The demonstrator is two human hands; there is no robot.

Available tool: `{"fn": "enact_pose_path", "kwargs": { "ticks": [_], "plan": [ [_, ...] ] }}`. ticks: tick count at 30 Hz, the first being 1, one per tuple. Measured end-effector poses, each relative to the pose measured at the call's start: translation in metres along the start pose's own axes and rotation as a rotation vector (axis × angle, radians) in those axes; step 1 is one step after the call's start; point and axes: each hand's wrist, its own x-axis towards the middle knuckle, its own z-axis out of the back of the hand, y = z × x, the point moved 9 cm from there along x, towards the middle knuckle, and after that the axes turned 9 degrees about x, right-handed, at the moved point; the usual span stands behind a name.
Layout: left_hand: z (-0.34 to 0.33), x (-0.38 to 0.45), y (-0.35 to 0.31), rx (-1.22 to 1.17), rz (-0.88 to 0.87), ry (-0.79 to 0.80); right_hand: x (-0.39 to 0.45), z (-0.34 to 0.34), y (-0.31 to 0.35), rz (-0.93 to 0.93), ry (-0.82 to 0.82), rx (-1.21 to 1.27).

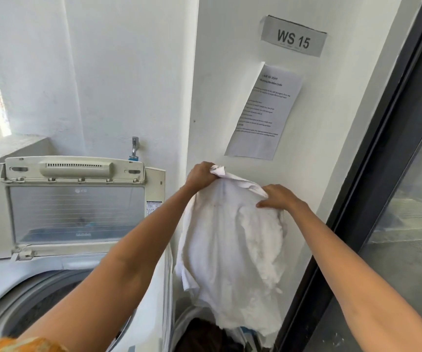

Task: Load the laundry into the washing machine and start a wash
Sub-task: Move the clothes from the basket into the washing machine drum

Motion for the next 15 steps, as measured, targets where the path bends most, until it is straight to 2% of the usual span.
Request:
{"fn": "enact_pose_path", "kwargs": {
  "ticks": [3,6,8,10,13,15],
  "plan": [
    [0.0,-0.005,0.002,-0.107,0.061,-0.046,-0.012,-0.02,-0.03,-0.212,0.054,0.076],
    [-0.003,-0.002,0.016,-0.188,0.107,0.02,-0.022,-0.022,-0.046,-0.314,0.021,0.412],
    [-0.016,-0.003,0.021,-0.249,0.122,0.177,-0.022,-0.012,-0.032,-0.272,-0.006,0.651],
    [-0.032,-0.011,0.016,-0.414,0.127,0.35,-0.016,0.004,-0.005,-0.198,-0.044,0.85],
    [-0.055,-0.024,-0.016,-0.676,0.003,0.621,-0.003,0.027,0.04,-0.126,-0.157,1.158],
    [-0.061,-0.03,-0.037,-0.776,-0.061,0.742,0.006,0.039,0.067,-0.047,-0.19,1.323]
  ]
}}
